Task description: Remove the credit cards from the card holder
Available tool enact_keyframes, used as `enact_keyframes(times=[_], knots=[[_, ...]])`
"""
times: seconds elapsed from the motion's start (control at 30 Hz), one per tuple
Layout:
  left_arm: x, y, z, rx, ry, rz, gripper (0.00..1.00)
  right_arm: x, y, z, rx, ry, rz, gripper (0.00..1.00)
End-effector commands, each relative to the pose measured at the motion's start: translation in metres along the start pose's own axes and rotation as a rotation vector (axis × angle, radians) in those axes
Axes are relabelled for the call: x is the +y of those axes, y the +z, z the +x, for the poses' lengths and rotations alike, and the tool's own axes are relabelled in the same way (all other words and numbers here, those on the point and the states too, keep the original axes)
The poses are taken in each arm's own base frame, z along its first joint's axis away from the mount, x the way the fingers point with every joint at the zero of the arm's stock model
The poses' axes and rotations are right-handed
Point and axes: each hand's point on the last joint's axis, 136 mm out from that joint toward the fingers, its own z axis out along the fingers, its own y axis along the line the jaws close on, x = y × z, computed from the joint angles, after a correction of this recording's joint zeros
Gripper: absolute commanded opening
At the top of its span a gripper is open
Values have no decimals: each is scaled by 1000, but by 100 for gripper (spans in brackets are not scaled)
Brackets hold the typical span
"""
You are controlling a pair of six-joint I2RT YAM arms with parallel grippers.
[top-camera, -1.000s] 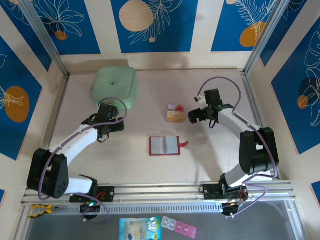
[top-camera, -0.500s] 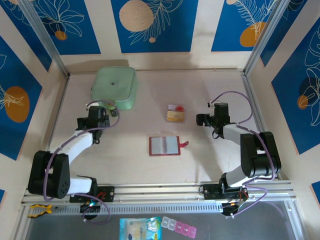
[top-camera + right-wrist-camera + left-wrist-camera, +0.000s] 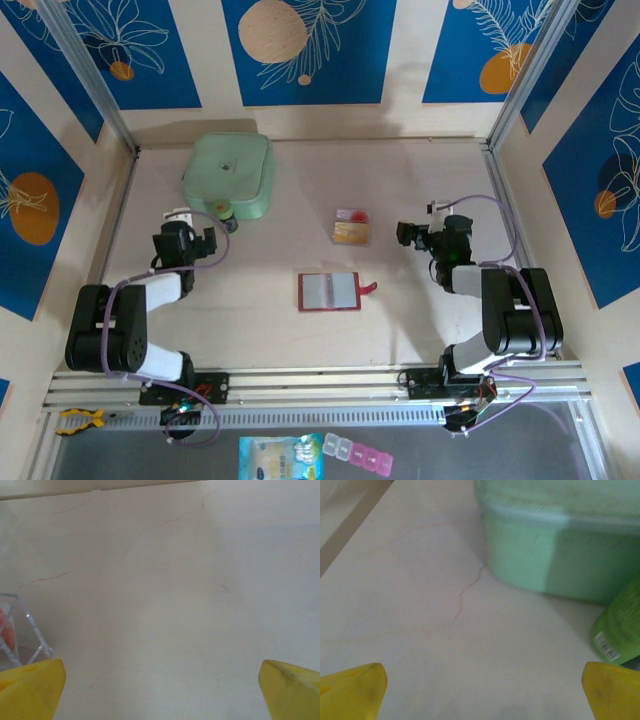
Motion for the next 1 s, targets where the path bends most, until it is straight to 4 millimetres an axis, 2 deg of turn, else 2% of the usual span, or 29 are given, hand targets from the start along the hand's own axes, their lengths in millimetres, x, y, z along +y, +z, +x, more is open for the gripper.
enact_keyframes(times=[0.0,0.1,0.27,0.4,0.5,0.63,0.8,0.9,0.97], knots=[[-27,-1,-21,-129,-3,171,100,6,0,-11,-71,-11,-46,99],[-29,-4,-21,-141,0,181,99,6,0,-11,-71,-11,-44,99],[-43,-6,-19,-155,36,257,100,6,0,-10,-69,-14,-41,99],[-44,-9,-12,-252,30,261,99,7,0,-11,-71,-14,-43,99],[-47,-4,-9,-204,49,268,99,7,0,-11,-70,-14,-43,99],[-45,-1,-9,-184,85,176,100,7,0,-11,-70,-14,-42,99],[-48,-3,-8,-190,93,186,100,6,1,-10,-61,-3,-50,99],[-59,-3,-8,-182,124,249,100,6,1,-11,-64,-3,-53,99],[-60,-3,-8,-181,125,254,100,4,-2,-11,-73,-3,-43,99]])
